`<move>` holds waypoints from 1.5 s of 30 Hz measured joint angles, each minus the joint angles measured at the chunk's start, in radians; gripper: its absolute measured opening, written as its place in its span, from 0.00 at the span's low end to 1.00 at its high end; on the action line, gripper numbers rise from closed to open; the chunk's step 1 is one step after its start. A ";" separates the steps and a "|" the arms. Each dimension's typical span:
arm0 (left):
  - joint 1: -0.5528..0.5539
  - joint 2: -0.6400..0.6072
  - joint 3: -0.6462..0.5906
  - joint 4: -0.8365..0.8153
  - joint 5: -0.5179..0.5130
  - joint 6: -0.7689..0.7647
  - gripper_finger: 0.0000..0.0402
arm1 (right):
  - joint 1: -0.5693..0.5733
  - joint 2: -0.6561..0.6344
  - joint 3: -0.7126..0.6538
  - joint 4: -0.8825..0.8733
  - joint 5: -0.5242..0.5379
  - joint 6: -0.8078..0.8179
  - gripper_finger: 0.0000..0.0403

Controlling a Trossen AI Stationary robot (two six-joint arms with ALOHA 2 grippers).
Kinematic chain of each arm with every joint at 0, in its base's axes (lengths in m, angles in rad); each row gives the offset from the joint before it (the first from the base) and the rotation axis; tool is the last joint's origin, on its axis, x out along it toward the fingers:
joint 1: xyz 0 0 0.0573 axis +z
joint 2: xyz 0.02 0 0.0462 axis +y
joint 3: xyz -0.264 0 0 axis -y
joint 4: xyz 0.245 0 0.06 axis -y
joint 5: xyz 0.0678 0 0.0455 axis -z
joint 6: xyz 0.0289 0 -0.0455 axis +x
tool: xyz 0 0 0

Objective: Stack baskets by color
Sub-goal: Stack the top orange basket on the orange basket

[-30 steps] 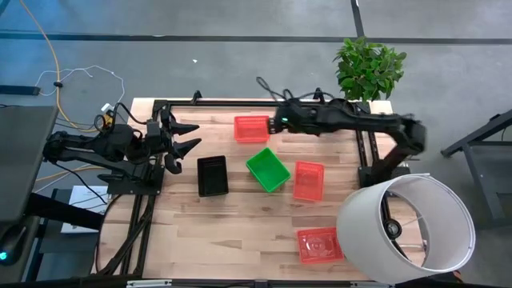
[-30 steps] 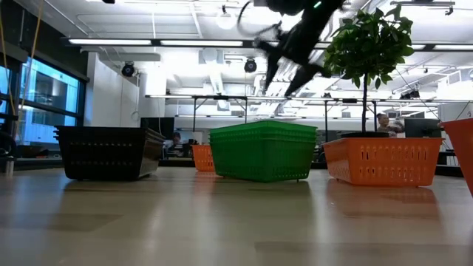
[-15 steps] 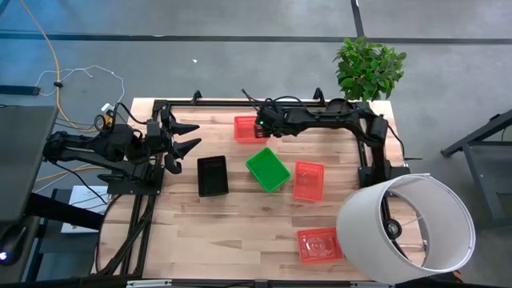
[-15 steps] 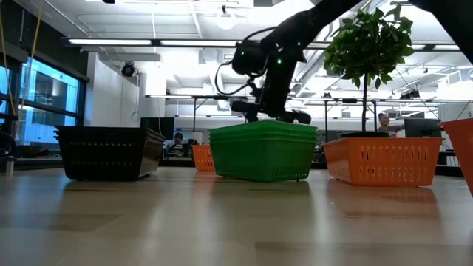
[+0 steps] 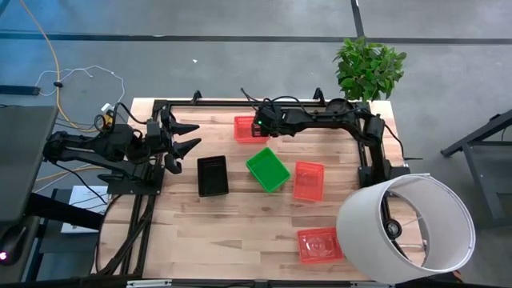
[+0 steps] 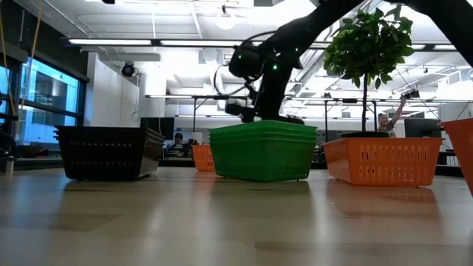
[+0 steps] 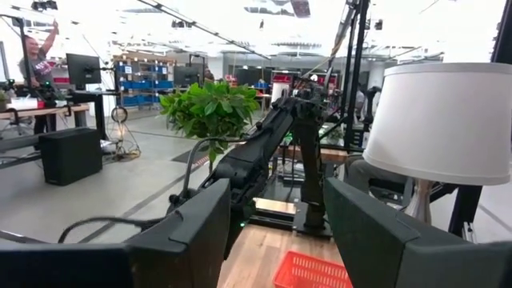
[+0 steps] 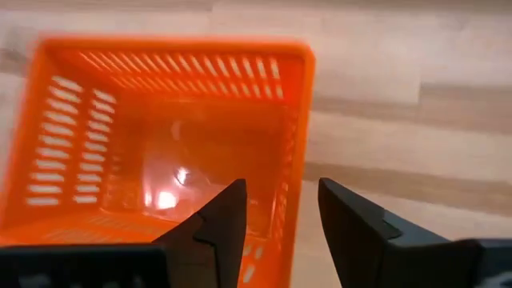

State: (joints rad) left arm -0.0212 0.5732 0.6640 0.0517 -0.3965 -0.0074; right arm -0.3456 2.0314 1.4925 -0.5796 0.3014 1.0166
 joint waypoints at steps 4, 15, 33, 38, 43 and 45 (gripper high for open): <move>0.000 0.000 0.000 0.000 0.000 -0.015 0.48 | -0.002 0.022 -0.001 -0.006 -0.040 0.008 0.35; 0.000 0.000 0.000 0.005 0.000 -0.016 0.48 | -0.002 0.025 -0.002 0.003 -0.021 0.048 0.18; 0.000 -0.018 0.000 0.006 0.027 -0.016 0.48 | -0.014 -0.086 -0.002 -0.043 0.064 -0.097 0.00; 0.000 -0.026 0.000 0.006 0.027 -0.016 0.48 | 0.042 -0.210 -0.002 -0.083 0.075 -0.229 0.00; 0.000 -0.029 0.000 0.003 0.027 -0.016 0.47 | 0.122 -0.308 -0.002 -0.144 0.132 -0.305 0.00; 0.000 -0.029 0.000 -0.006 0.027 -0.016 0.47 | 0.151 -0.344 -0.002 -0.172 0.163 -0.312 0.00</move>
State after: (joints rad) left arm -0.0215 0.5446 0.6640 0.0459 -0.3695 -0.0230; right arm -0.1943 1.6878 1.4903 -0.7518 0.4649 0.7047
